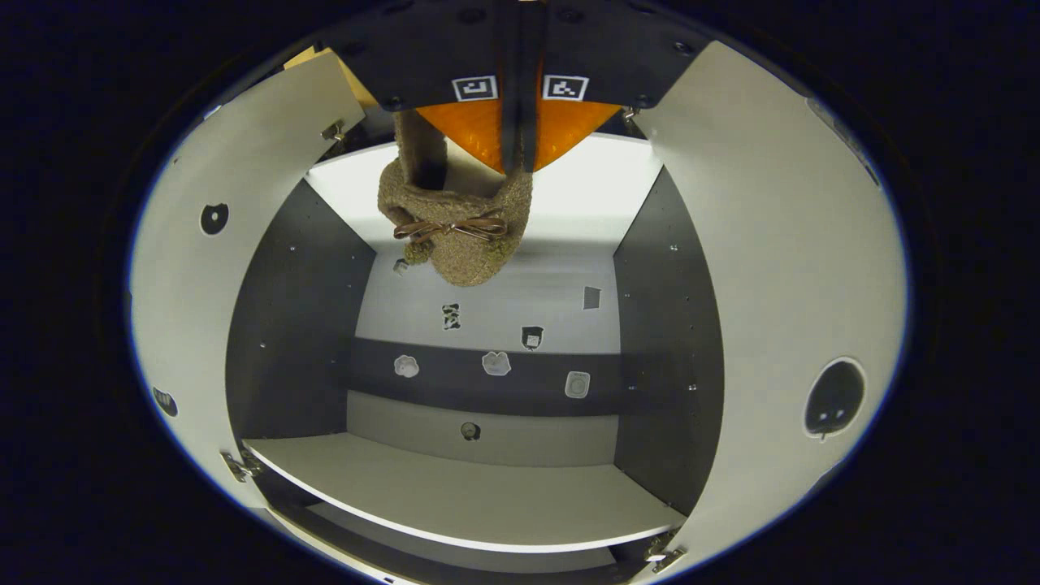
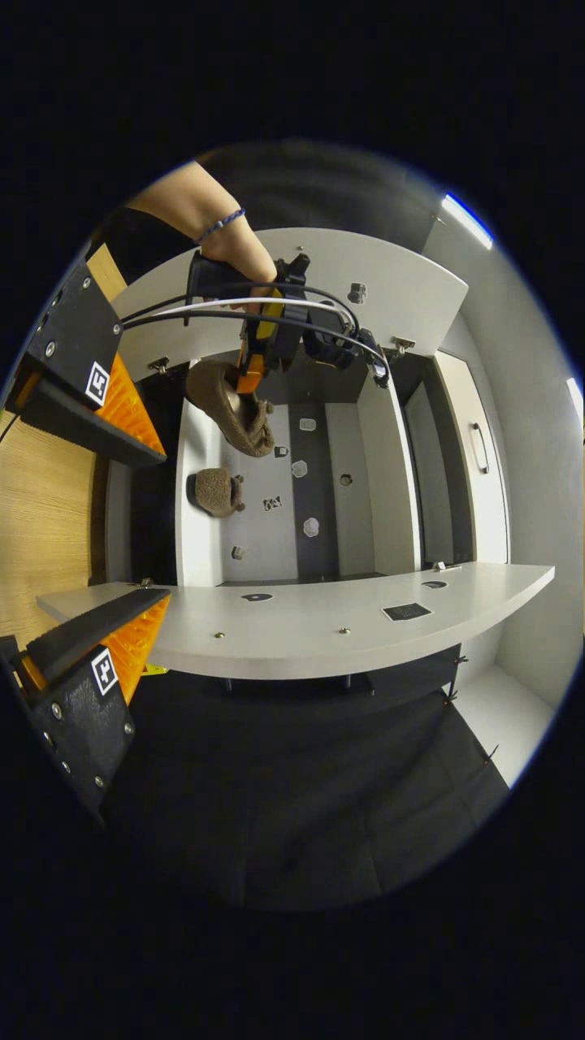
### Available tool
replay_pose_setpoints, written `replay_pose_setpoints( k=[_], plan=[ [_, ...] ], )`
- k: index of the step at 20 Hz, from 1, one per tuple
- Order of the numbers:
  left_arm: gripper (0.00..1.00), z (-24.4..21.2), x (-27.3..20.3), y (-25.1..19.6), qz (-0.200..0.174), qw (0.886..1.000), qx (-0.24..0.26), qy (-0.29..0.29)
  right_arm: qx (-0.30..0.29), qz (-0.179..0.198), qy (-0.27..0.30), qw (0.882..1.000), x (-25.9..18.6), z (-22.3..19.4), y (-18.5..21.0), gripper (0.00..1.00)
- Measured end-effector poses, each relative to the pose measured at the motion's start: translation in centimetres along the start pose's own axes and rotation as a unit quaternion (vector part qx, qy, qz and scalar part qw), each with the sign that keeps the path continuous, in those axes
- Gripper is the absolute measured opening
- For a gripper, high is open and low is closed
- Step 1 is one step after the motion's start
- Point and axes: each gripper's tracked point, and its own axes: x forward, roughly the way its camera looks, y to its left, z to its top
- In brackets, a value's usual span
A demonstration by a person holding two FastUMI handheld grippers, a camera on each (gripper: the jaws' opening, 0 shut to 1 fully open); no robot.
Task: Grab one shoe with the right hand and put it into the shoe cabinet, grab the other shoe with the left hand and put it into the shoe cabinet; then close the right door with the right hand and the left door with the left hand.
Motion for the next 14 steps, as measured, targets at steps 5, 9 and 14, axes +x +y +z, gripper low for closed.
replay_pose_setpoints(
  k=[5,9,14],
  plan=[
    [0.06,2.2,5.4,1.2,0.010,1.000,-0.005,-0.002,0.007,-0.019,-0.007,1.000,0.2,0.8,-0.8,0.92],
    [0.06,1.0,9.5,1.9,0.017,1.000,-0.008,0.025,0.005,-0.030,-0.012,0.999,0.2,0.7,-1.2,0.92],
    [0.06,-1.9,13.0,2.7,0.018,0.997,-0.030,0.063,0.004,-0.044,-0.012,0.999,0.1,0.2,-1.1,0.92]
  ],
)
